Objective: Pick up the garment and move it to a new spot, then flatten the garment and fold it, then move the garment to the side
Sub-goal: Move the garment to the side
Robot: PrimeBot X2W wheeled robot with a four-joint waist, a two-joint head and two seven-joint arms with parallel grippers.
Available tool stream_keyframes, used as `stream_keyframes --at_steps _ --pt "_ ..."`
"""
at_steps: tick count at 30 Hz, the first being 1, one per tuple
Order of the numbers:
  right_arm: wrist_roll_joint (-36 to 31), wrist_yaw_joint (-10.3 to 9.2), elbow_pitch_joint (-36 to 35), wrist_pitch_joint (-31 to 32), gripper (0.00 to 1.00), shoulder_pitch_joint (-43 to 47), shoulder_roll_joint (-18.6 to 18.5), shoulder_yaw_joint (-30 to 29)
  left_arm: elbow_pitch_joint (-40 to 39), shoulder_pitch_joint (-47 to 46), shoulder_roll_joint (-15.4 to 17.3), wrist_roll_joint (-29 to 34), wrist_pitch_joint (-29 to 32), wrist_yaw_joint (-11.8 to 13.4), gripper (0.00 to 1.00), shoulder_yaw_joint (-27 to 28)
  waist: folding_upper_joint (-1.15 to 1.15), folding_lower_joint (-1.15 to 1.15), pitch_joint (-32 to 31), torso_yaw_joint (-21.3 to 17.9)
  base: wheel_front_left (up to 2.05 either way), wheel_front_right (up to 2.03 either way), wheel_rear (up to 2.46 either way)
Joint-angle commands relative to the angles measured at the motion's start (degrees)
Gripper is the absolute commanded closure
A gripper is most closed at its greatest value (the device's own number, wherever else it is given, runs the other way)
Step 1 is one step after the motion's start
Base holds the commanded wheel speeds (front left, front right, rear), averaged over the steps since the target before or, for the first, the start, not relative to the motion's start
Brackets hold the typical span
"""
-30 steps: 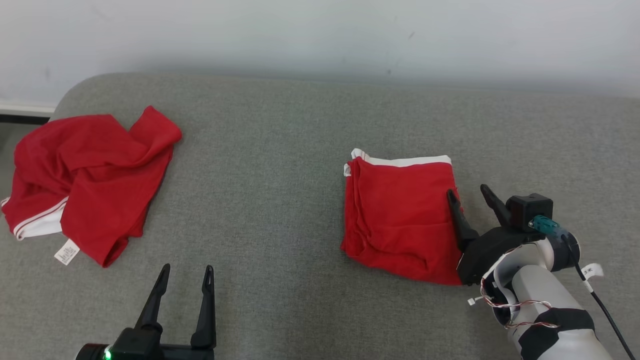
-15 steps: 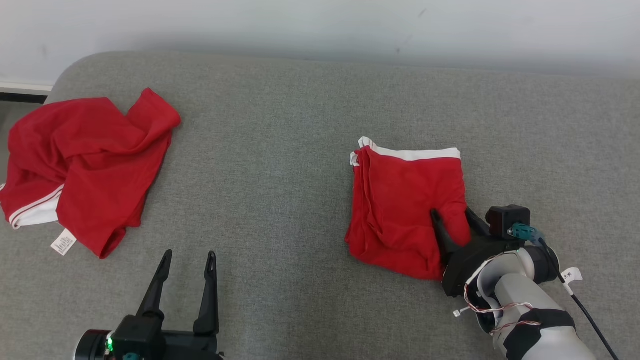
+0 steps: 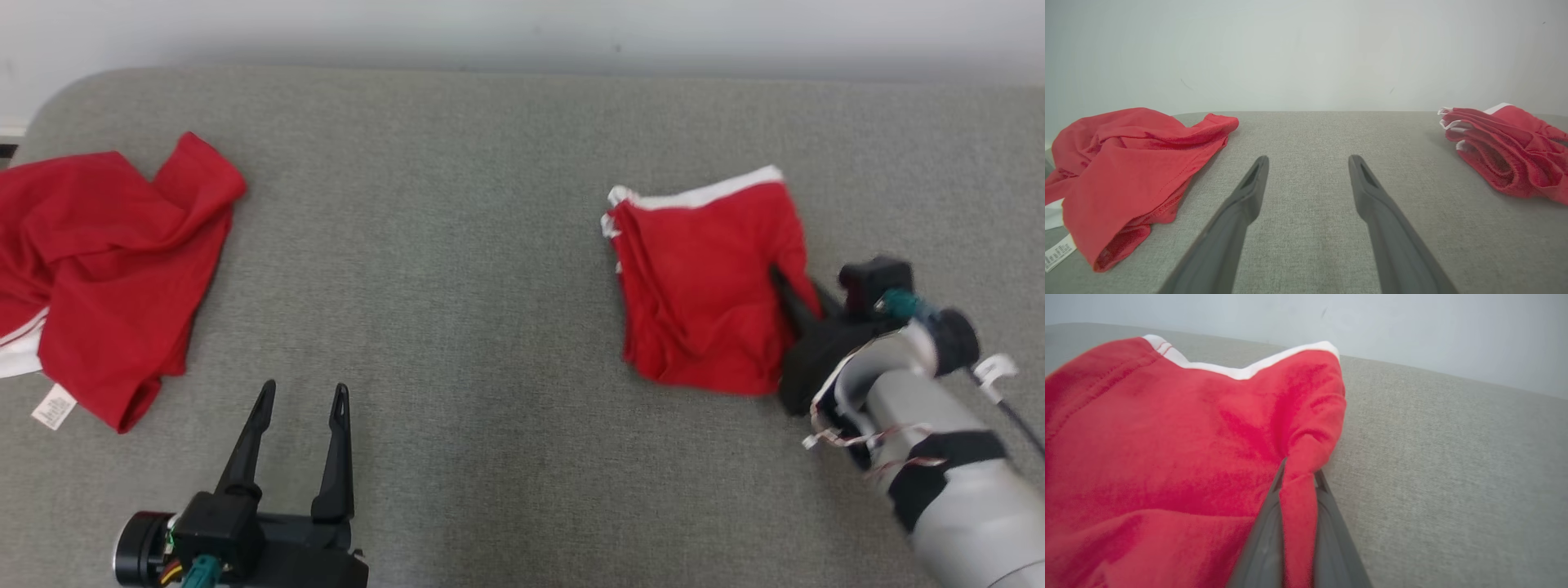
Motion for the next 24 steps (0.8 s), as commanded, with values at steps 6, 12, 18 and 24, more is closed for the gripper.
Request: stream_keyframes --at_steps 6,12,18,24 --pt "2.26 -0.16 -4.78 2.58 1.00 -5.51 -9.07 4.67 -1.55 -3.78 -0.02 -0.08 -0.19 -0.38 0.00 -0.51 -0.01 -0.01 6.53 -4.17 0.00 0.00 0.00" --pt "4.92 -0.17 -9.16 4.79 1.00 -9.88 -17.41 6.61 -3.92 -6.85 -0.03 1.36 -0.19 -0.79 0.00 -1.18 -0.01 -0.01 12.12 -7.52 0.00 0.00 0.00" --pt "6.07 -0.16 -12.04 5.97 1.00 -13.28 -24.11 6.38 -7.35 -9.09 -0.01 2.83 -0.19 -0.88 0.00 -1.36 -0.01 -0.01 17.17 -9.90 0.00 0.00 0.00" --pt "6.76 -0.16 -14.59 7.45 1.00 -16.60 -31.00 5.33 -11.24 -11.13 0.74 4.64 -0.19 -0.98 0.00 -1.52 -0.01 -0.01 22.27 -11.72 0.00 0.00 0.00"
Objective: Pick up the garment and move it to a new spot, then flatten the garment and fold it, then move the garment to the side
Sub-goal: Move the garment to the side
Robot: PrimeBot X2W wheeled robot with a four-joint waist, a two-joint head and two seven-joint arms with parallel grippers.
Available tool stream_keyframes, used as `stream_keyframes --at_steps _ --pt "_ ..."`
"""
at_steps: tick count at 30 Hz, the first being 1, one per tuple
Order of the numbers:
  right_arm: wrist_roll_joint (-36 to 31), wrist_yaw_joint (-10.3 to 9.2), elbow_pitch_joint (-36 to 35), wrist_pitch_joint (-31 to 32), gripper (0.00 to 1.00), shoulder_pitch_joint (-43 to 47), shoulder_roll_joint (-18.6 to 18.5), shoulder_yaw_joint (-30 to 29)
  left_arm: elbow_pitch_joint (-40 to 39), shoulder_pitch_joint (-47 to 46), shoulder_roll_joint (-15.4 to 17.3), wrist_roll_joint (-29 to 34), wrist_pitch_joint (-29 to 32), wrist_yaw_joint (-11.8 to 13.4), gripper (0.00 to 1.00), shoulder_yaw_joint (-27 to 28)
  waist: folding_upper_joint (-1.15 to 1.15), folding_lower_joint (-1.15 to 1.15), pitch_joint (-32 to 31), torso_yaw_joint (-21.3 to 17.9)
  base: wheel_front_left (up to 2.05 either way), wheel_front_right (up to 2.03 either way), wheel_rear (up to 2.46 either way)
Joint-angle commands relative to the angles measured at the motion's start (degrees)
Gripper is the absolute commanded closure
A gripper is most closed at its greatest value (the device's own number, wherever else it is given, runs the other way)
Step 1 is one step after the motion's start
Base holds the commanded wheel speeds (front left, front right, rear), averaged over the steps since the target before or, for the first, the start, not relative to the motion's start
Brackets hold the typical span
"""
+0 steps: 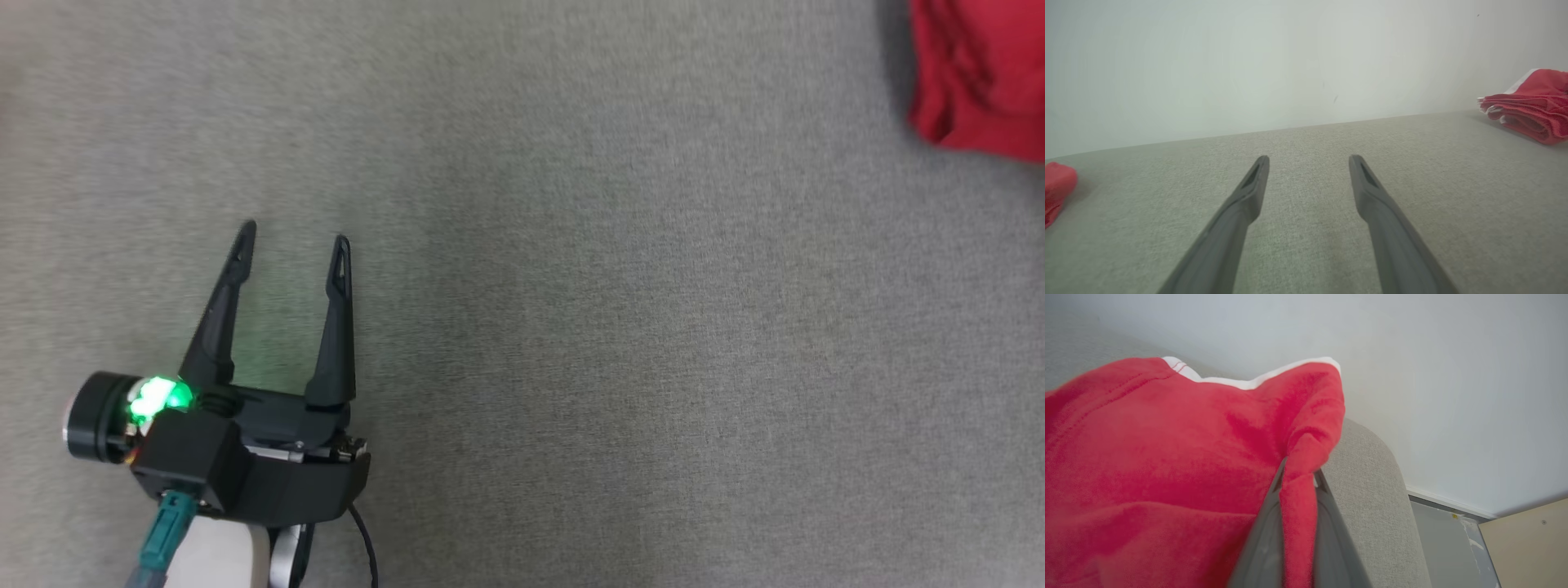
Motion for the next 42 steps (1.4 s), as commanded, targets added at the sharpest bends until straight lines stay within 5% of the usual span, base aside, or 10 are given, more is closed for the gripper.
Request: stream_keyframes --at_steps 1,8,20,22,23,29,42 --pt "0.23 -0.16 -0.44 0.28 1.00 -0.78 -0.31 -0.11 -0.42 -0.87 0.48 0.63 -0.19 -0.31 0.00 0.10 -0.01 -0.01 4.70 -3.17 0.00 0.00 0.00" --pt "-0.46 -0.16 -2.65 2.27 1.00 -4.15 -6.07 -1.49 -4.01 -1.68 1.31 1.39 -0.19 -0.25 0.00 -0.24 -0.01 -0.01 8.08 -3.52 0.00 0.00 0.00" --pt "-4.73 -0.17 -2.37 5.88 1.00 -9.65 -10.31 -0.91 -5.64 -1.67 1.37 1.62 -0.12 0.63 0.00 -1.23 -0.01 -0.01 10.40 -1.32 0.00 0.00 0.00" --pt "-5.89 -0.17 -1.61 6.42 0.51 -10.29 -10.31 -1.15 -5.70 -1.55 1.44 1.54 -0.12 0.94 0.00 -1.10 -0.01 -0.01 10.42 -1.18 0.00 0.00 0.00" --pt "-6.39 -0.17 -1.22 6.64 0.00 -10.59 -10.18 -1.37 -5.75 -1.54 1.44 1.43 -0.12 1.12 0.00 -1.00 -0.01 -0.01 10.33 -1.13 0.00 0.00 0.00" --pt "-8.58 -0.16 -0.69 4.85 0.00 -10.87 -8.50 -2.60 -5.22 -0.54 1.52 0.80 -0.12 1.58 0.00 -0.54 -0.01 -0.01 8.08 -1.46 0.00 0.00 0.00" --pt "-6.03 -0.16 -1.78 -4.35 0.00 -3.27 2.06 -8.73 -3.01 5.41 0.77 -1.58 -0.19 2.07 0.00 1.99 -0.01 -0.01 -4.59 -1.52 0.00 0.00 0.00"
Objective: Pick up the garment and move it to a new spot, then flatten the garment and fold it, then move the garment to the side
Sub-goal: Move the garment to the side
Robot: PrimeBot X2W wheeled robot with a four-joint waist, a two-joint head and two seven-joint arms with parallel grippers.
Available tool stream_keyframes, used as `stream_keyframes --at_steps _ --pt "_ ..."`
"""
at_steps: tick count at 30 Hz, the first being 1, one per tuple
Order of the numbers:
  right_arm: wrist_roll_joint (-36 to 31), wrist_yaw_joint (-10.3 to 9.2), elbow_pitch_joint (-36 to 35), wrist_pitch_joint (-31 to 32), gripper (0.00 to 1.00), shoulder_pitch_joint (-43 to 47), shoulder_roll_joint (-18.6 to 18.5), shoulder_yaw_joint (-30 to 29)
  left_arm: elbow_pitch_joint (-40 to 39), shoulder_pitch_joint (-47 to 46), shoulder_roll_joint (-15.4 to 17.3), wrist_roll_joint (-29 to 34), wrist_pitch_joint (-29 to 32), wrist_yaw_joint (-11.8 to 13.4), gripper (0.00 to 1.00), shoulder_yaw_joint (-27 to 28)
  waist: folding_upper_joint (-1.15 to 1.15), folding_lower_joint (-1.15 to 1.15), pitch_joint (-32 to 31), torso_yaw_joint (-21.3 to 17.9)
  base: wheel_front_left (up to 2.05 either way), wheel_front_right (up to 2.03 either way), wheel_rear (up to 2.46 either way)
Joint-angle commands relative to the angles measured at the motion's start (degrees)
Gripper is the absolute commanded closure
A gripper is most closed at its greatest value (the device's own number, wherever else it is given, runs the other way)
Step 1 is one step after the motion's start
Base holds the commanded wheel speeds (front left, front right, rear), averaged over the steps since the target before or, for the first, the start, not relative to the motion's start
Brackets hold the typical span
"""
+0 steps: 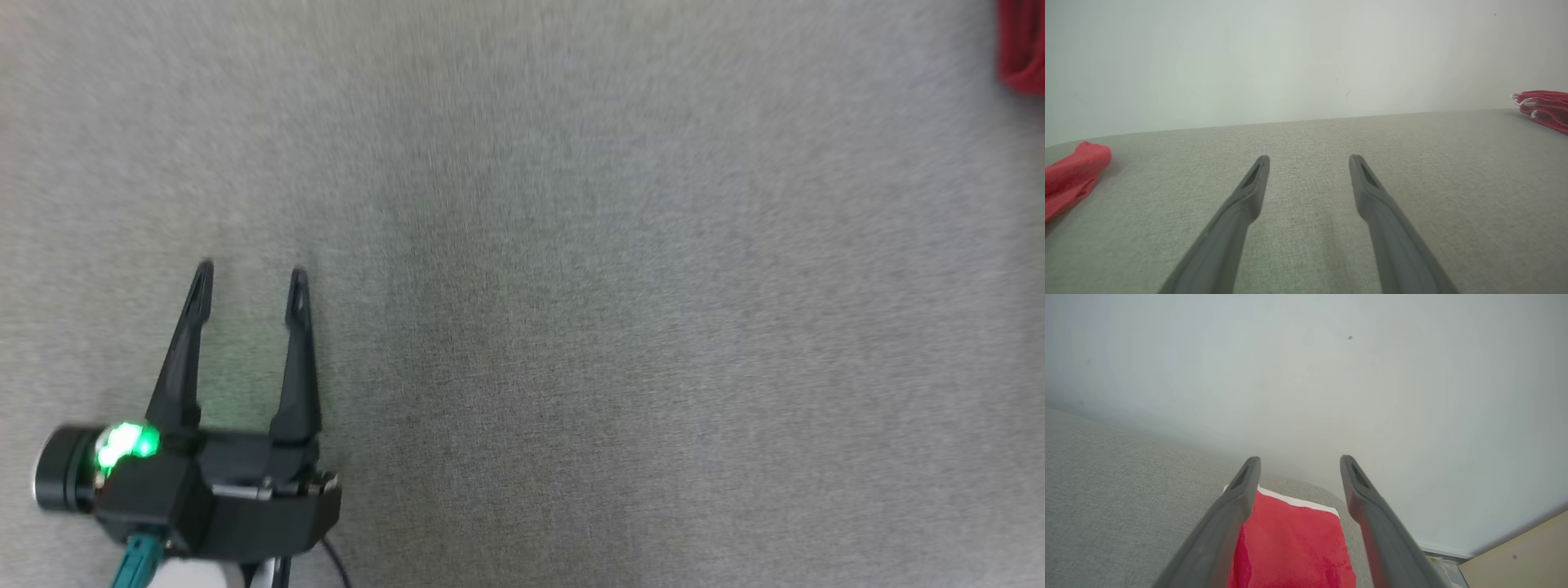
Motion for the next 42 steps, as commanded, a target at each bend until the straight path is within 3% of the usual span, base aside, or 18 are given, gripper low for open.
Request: stream_keyframes --at_steps 1,17,42 --pt "0.18 -0.16 -0.15 -1.01 0.00 1.91 1.41 -0.25 0.56 1.71 -0.14 -0.35 -0.19 0.10 0.00 0.58 0.00 0.00 -5.79 0.03 0.00 0.00 0.00" --pt "-1.11 -0.16 -6.85 -6.32 0.00 23.87 18.12 -7.16 3.95 11.49 -0.90 -1.76 -0.19 -0.52 0.00 5.15 0.00 0.00 -19.70 0.79 0.00 0.00 0.00" --pt "-7.16 -0.16 -24.11 -7.12 0.00 57.47 36.04 -20.62 10.22 16.58 -1.32 -2.93 -0.19 -1.24 0.00 7.12 0.00 0.00 -28.45 2.05 0.00 0.00 0.00"
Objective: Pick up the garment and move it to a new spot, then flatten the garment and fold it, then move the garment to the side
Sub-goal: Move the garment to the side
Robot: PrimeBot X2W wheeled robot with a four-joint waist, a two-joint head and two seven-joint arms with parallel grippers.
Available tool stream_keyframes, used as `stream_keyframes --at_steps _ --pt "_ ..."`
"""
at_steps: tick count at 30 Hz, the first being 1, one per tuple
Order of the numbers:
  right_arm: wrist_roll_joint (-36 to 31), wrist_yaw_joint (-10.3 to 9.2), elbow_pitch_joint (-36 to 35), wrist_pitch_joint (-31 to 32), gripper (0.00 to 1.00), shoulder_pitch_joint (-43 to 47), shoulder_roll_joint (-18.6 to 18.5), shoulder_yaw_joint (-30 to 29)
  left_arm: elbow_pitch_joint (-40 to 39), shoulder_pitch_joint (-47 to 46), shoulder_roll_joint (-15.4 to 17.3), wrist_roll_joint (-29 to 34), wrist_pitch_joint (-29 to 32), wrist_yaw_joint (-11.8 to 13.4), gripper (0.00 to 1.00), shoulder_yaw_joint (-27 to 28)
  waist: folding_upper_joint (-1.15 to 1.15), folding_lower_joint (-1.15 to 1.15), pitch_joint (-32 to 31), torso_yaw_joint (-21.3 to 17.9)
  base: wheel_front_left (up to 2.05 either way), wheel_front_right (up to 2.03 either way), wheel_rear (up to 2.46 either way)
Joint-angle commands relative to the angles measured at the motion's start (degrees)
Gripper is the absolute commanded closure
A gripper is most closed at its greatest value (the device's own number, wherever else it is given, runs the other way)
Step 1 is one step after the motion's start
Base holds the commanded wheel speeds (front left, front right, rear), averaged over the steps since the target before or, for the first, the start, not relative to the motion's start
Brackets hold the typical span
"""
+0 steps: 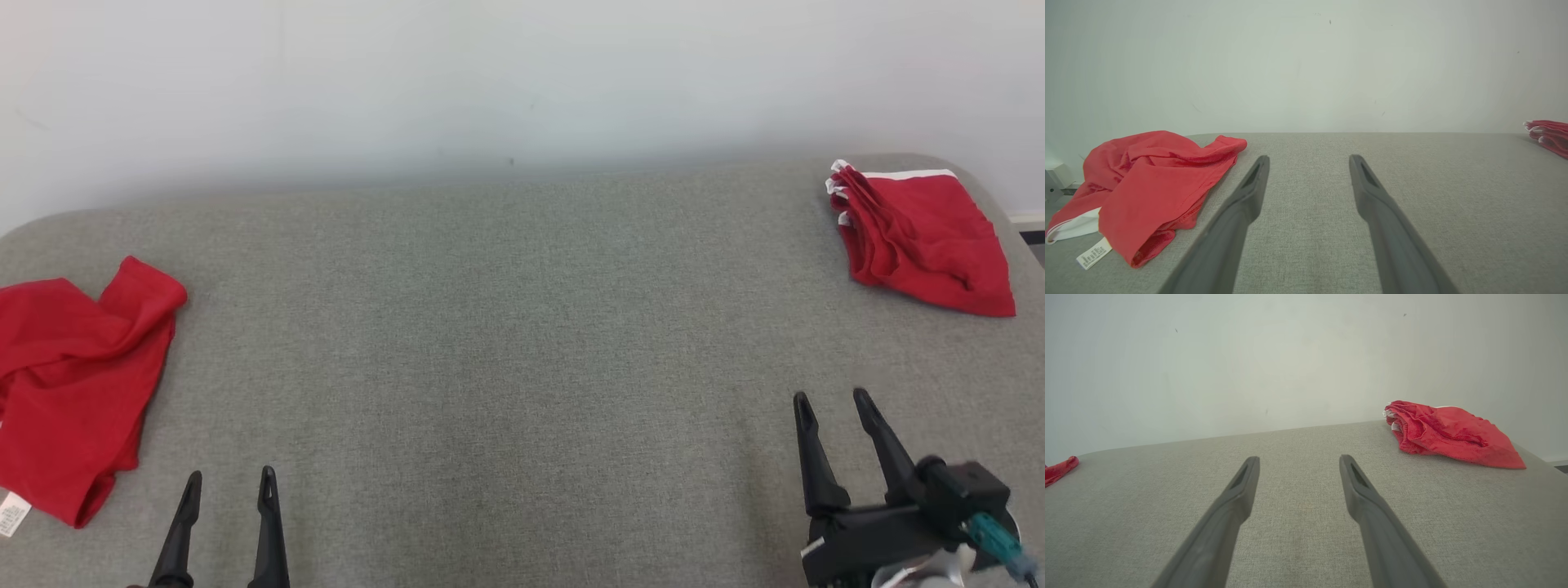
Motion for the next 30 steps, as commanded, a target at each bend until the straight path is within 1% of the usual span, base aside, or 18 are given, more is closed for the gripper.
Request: stream_keyframes --at_steps 1,5,13,17,20,30 --pt "0.30 -0.16 -0.39 -0.26 0.00 0.90 0.65 -0.46 0.14 0.48 -0.08 -0.24 -0.19 -0.04 0.00 0.07 0.01 0.01 -0.29 0.22 0.00 0.00 0.00" --pt "-1.47 -0.16 -2.54 -0.25 0.00 3.69 2.75 -1.94 0.98 0.35 -0.11 -0.12 -0.19 0.17 0.00 -0.05 0.01 0.01 -0.76 0.68 0.00 0.00 0.00" --pt "-3.56 -0.16 -5.01 -0.26 0.00 7.15 5.02 -3.54 3.00 -0.65 -0.11 0.87 -0.19 -0.14 0.00 -0.36 0.01 0.01 -1.71 1.43 0.00 0.00 0.00" --pt "-3.81 -0.16 -5.58 -0.26 0.00 8.57 6.15 -5.06 4.21 -1.00 -0.10 1.65 -0.19 0.17 0.00 -0.18 0.01 0.01 -2.08 2.05 0.00 0.00 0.00" --pt "-4.33 -0.16 -5.59 -0.26 0.00 9.29 6.98 -4.74 4.88 -1.38 0.09 1.92 -0.19 0.08 0.00 0.10 0.01 0.01 -2.19 2.38 0.00 0.00 0.00" --pt "-5.09 -0.16 -5.61 -0.26 0.00 10.43 8.15 -4.31 5.83 -1.57 0.25 2.06 -0.19 -0.13 0.00 0.44 0.01 0.01 -2.84 2.70 0.00 0.00 0.00"
